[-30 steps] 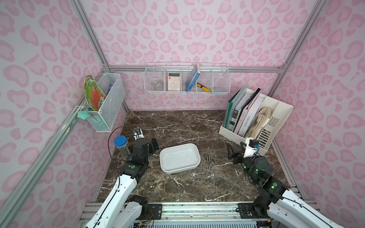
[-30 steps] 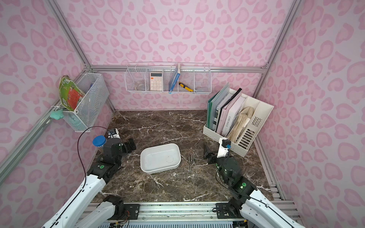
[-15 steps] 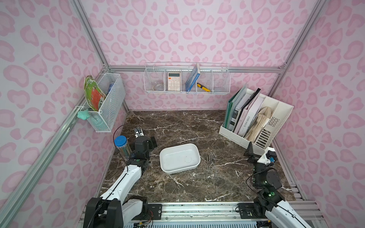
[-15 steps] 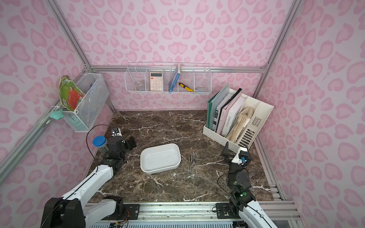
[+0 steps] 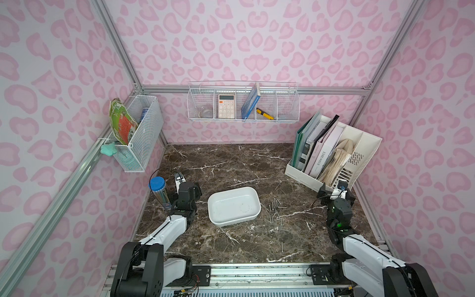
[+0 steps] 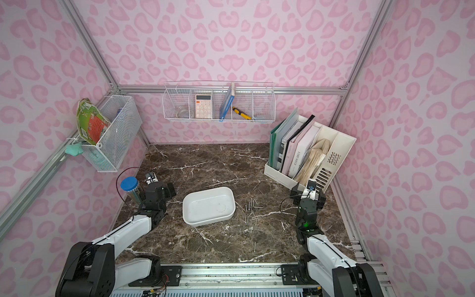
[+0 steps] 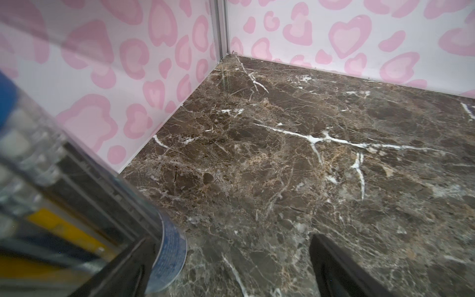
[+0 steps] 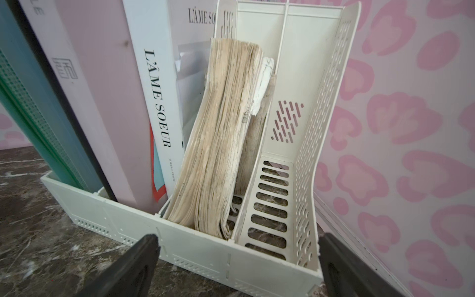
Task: Take out the screws from the storage box
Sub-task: Reset both arms
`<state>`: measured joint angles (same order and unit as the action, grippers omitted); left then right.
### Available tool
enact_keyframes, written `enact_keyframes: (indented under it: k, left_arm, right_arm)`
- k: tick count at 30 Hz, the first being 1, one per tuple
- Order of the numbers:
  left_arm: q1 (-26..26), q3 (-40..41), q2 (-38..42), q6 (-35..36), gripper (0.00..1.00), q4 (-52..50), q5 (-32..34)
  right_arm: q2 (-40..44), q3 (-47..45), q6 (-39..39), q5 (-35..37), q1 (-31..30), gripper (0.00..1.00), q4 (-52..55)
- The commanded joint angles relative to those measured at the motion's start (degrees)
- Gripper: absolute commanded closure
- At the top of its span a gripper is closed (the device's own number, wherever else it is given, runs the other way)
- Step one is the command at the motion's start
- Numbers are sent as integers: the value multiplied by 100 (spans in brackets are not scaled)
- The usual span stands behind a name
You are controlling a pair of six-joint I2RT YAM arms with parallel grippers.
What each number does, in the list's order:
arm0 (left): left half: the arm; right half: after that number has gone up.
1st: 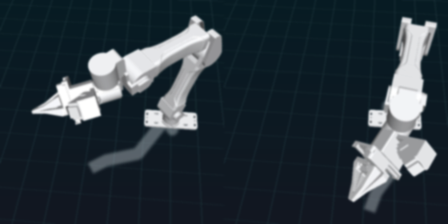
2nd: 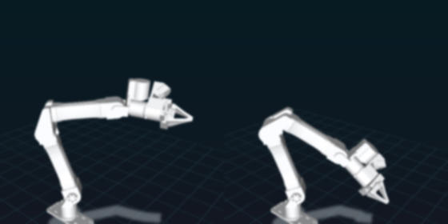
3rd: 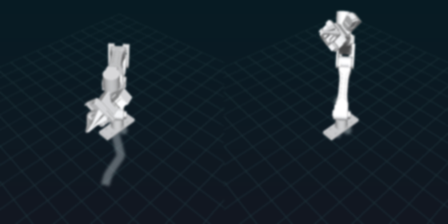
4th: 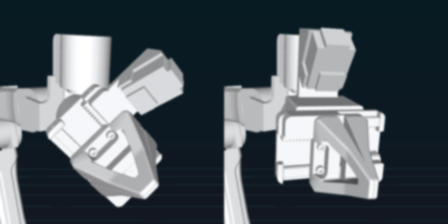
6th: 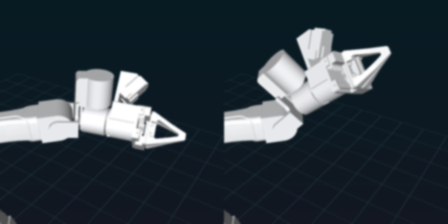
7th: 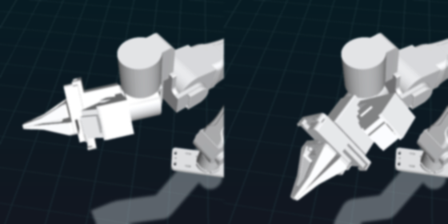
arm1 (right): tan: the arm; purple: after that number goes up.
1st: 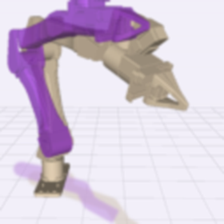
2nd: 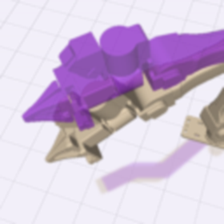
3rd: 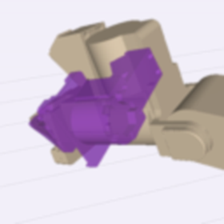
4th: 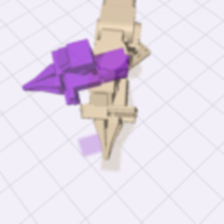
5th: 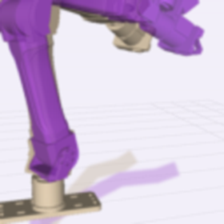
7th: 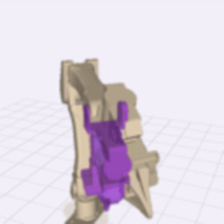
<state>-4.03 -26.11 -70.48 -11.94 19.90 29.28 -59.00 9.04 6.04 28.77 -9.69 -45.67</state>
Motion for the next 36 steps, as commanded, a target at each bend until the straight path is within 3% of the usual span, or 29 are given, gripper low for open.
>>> enact_keyframes:
  k: [1,5,10,18,21,22,26,29,36]
  left_arm:
    - [16,-13,-192,-350,1,-124,333]
    - [34,-188,-501,-269,2,-136,364]
    - [145,-357,-853,-71,2,186,334]
    - [211,-253,-1426,699,1,1682,-113]
    - [380,156,-1714,786,1,2833,-467]
    - [430,121,-1703,741,1,2723,-540]
    - [664,-132,-1748,566,2,2206,-1006]
    - [809,-197,-1759,473,1,2032,-1265]
    - [885,231,-1961,597,1,3000,-1750]
  right_arm:
    - [-394,-38,194,-353,180,0,-652]
    - [-1062,-142,155,-549,352,0,-1254]
    - [-1632,441,308,-1047,684,1,-763]
    - [-2202,573,108,-1848,956,0,-1693]
    - [-2321,600,-152,-2153,962,0,-1871]
    - [-2355,565,-248,-2286,961,1,-1909]
    - [-3119,7,-346,-2390,965,0,-3891]
    - [-2829,199,-349,-2457,963,0,-2931]
    - [-3074,226,-420,-2520,963,0,-3301]
